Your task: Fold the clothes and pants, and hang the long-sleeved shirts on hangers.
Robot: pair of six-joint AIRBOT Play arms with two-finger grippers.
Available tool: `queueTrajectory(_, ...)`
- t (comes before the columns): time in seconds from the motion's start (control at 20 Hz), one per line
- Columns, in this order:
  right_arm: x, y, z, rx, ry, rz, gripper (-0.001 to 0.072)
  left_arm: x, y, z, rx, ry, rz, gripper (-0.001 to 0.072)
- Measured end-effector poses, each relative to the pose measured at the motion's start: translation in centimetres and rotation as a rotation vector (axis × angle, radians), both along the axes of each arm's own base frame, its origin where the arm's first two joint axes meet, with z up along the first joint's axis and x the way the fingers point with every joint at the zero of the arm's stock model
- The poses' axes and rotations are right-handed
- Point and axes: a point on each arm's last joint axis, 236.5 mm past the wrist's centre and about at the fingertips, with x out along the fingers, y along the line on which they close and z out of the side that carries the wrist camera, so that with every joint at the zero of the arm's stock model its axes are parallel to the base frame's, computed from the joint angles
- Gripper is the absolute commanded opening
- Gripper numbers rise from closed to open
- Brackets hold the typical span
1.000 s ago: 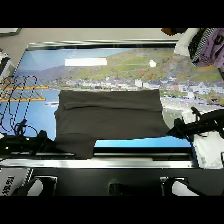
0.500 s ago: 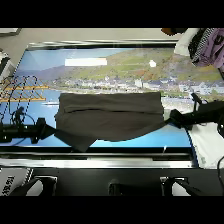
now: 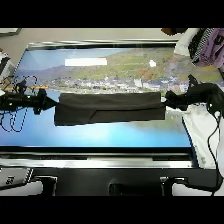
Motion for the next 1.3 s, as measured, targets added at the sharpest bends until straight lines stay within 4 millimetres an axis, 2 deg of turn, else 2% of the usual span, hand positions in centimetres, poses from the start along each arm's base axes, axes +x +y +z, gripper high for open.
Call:
queueTrajectory(0.2, 3.0, 0.0, -1.5, 0.028, -0.007, -0.038, 0.0034, 4.2, -0.2, -1.0, -0.010, -0.015, -0.017, 0.0013)
queueTrajectory(0.35, 4.5, 0.6, -3.1, 0.038, -0.010, -0.050, 0.0035, 6.5, -0.7, -2.8, -0.026, -0.008, -0.018, 0.0024)
queueTrajectory(0.4, 4.8, 0.8, -3.7, 0.037, -0.011, -0.055, 0.0049, 6.9, -0.9, -3.6, -0.031, 0.002, -0.019, 0.0094)
queueTrajectory(0.45, 5.2, 1.0, -4.0, 0.038, -0.014, -0.062, 0.0133, 7.3, -1.0, -4.4, -0.033, 0.011, -0.017, 0.0146)
queueTrajectory(0.5, 5.5, 1.0, -4.3, 0.039, -0.017, -0.074, 0.0250, 7.7, -1.1, -5.0, -0.036, 0.013, -0.009, 0.0215)
queueTrajectory(0.6, 5.8, 0.7, -4.4, 0.050, -0.010, -0.104, 0.0278, 8.4, -1.0, -5.6, -0.038, 0.012, 0.002, 0.0335)
queueTrajectory(0.65, 6.0, 0.3, -4.1, 0.057, -0.006, -0.116, 0.0339, 8.7, -0.9, -5.5, -0.036, 0.004, 0.006, 0.0335)
queueTrajectory(0.7, 6.0, -0.4, -3.7, 0.064, -0.002, -0.128, 0.0424, 9.1, -0.7, -5.2, -0.031, -0.013, 0.010, 0.0335)
queueTrajectory(0.8, 6.0, -2.6, -2.8, 0.078, 0.008, -0.169, 0.0499, 9.9, -0.4, -4.0, -0.025, -0.050, 0.009, 0.0335)
queueTrajectory(0.85, 6.0, -3.8, -2.4, 0.086, 0.011, -0.194, 0.0505, 10.2, -0.3, -3.3, -0.020, -0.072, 0.004, 0.0335)
queueTrajectory(0.95, 5.5, -5.9, -2.2, 0.111, 0.028, -0.238, 0.0603, 10.7, -0.3, -1.5, -0.011, -0.116, -0.010, 0.0335)
queueTrajectory(1.05, 4.9, -6.8, -2.6, 0.136, 0.054, -0.237, 0.0603, 10.8, -0.2, 0.1, -0.002, -0.153, -0.021, 0.0335)
queueTrajectory(1.3, 3.7, -5.5, -4.7, 0.231, 0.104, -0.136, 0.0596, 10.7, -0.3, 2.1, 0.007, -0.193, -0.035, 0.0335)
